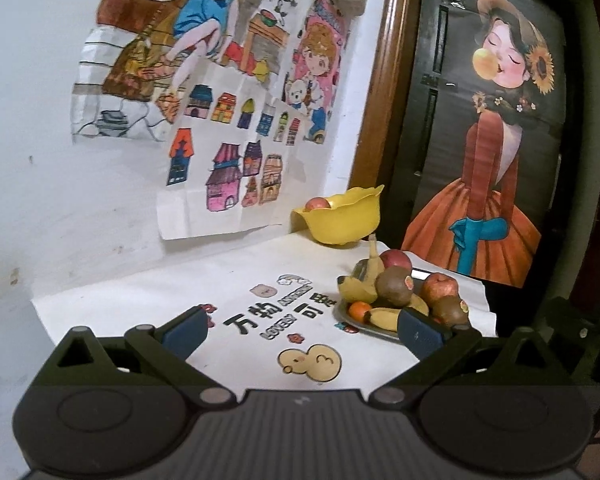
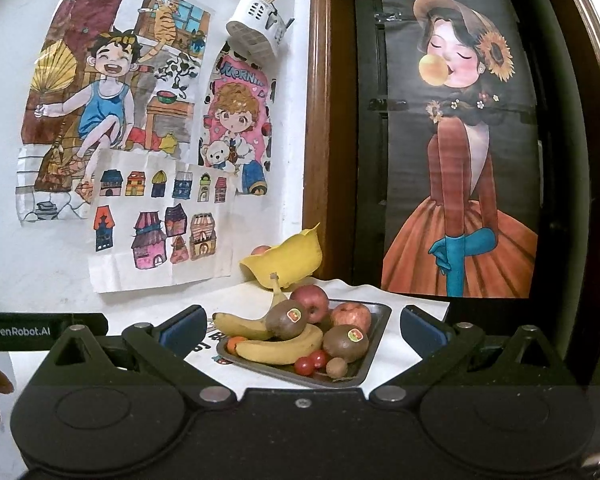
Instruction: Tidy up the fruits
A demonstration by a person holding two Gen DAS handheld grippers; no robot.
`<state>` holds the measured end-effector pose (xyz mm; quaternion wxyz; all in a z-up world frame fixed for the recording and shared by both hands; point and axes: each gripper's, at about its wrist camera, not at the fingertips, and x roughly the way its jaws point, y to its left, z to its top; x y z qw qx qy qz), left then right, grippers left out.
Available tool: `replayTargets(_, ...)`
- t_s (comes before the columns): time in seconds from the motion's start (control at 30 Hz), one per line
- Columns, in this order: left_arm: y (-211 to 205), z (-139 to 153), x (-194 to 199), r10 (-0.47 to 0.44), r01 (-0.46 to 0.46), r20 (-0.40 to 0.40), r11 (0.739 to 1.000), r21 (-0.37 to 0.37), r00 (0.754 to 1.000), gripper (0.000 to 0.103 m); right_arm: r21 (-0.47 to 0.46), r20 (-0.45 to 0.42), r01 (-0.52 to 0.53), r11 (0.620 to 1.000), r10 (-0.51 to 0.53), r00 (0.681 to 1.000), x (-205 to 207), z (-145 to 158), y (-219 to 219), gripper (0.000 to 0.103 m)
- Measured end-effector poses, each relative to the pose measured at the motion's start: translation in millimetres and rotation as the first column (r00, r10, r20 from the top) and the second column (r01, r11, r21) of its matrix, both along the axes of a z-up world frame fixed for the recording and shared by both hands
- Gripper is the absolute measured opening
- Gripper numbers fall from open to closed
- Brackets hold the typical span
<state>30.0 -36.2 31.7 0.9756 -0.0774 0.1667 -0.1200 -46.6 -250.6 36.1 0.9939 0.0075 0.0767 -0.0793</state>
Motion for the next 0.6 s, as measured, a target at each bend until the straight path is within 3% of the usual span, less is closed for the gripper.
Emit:
replayTargets(0.37, 18.2, -15.5, -10.0, 0.058, -0.058, -0.037, 0.998, 0.002, 0.998, 0.103, 0.025, -0.051, 0.002, 1.000, -0.001, 0.999, -15.3, -12.4, 28.5, 0.102)
replayTargets(0.6, 28.6, -23.1, -5.9, 0.128, -0.128, 0.003, 0.990, -0.052, 0.992, 0.103, 0.031, -0.100, 0.029, 0.999, -0.025, 0.995, 1.0, -35.4, 32.0, 0.102)
